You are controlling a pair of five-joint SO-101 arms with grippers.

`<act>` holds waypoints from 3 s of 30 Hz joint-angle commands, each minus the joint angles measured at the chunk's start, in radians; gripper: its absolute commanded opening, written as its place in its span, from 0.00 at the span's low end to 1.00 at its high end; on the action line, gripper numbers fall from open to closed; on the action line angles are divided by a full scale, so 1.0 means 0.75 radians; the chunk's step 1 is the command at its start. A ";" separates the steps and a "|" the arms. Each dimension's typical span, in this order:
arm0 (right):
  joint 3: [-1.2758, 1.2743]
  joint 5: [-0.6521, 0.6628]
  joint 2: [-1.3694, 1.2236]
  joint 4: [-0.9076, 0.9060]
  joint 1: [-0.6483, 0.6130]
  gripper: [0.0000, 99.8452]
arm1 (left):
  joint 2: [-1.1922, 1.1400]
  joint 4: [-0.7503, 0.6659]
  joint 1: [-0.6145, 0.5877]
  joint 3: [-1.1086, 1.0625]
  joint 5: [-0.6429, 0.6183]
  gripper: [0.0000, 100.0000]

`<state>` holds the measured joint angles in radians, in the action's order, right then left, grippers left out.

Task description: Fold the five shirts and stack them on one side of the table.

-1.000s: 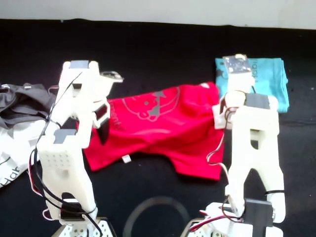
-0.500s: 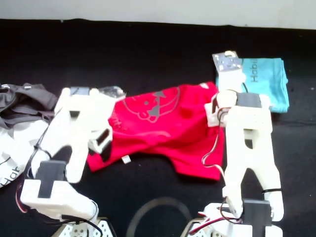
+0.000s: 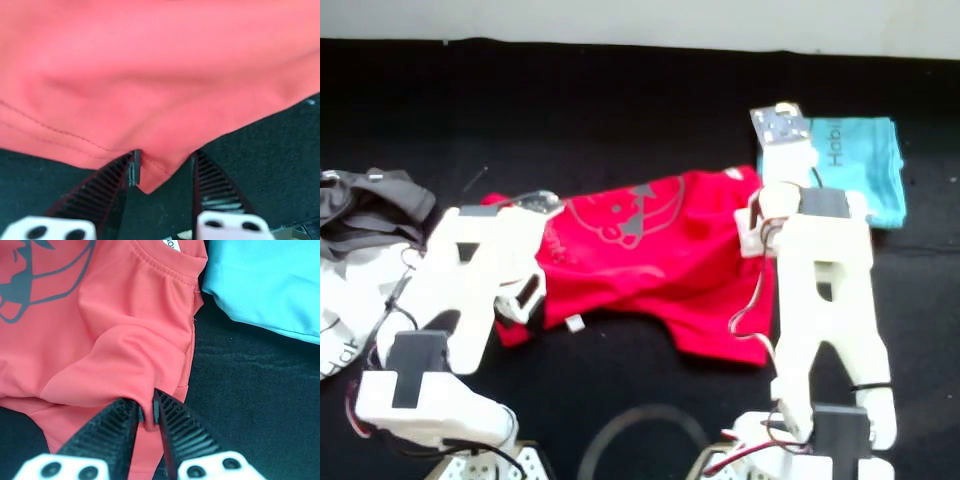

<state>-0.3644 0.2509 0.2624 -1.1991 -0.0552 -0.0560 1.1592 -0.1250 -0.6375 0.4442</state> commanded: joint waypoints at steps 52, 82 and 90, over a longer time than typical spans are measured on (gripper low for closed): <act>2.055 -0.002 0.056 -0.719 -0.009 0.01 | 0.932 0.745 -0.126 1.449 -0.108 0.01; 2.051 0.043 0.445 -0.746 -0.177 0.01 | 1.306 0.792 -0.161 1.449 -0.108 0.01; 1.417 0.043 0.443 -0.353 -0.232 0.01 | 1.108 0.784 -0.277 1.319 -0.102 0.01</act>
<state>0.8892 0.2723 0.5953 -1.6011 -0.2194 0.8585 1.7484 -0.3214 0.3736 0.3736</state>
